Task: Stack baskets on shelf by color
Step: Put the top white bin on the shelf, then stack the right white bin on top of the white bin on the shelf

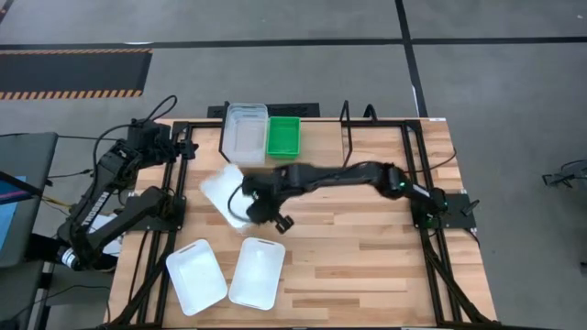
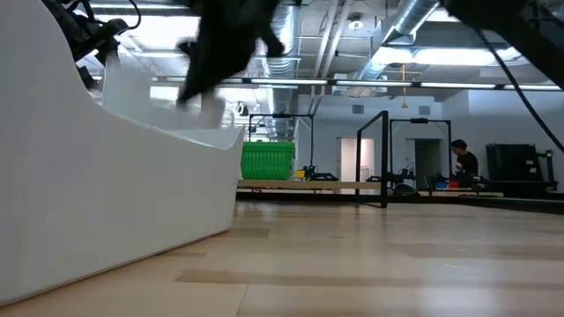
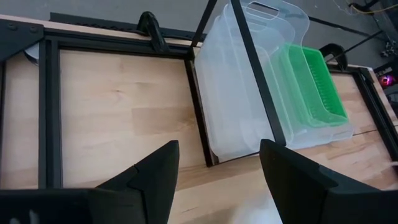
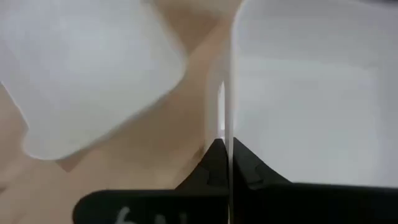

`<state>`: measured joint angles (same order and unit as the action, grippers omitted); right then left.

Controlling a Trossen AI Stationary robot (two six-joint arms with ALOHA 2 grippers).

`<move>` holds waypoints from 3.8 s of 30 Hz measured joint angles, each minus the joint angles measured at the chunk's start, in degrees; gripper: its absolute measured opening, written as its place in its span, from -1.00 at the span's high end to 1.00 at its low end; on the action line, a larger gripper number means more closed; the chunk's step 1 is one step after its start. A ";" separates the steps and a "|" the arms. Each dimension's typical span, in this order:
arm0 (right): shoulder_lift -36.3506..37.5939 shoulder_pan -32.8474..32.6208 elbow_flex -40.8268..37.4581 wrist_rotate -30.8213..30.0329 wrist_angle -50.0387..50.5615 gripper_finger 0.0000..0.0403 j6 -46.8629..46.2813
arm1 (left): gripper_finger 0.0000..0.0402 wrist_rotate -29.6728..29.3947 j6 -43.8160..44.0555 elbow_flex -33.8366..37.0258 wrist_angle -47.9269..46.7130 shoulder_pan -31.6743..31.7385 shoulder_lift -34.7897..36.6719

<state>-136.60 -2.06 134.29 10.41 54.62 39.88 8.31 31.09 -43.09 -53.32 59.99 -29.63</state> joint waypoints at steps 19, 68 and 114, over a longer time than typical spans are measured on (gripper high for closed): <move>21.14 15.73 0.40 -19.11 13.55 0.99 -14.43 | -0.06 -0.82 0.66 0.00 0.11 0.00 0.02; 40.62 25.41 -59.82 -11.94 -13.61 1.00 -14.44 | -0.06 -1.20 1.28 0.00 0.04 -0.02 0.02; 41.92 18.77 -42.37 -8.17 -9.68 -0.09 -27.70 | -0.06 1.38 0.83 0.00 0.04 0.00 0.00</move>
<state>-94.69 16.70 91.92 2.24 44.94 12.18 9.69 31.92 -43.09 -53.28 59.98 -29.62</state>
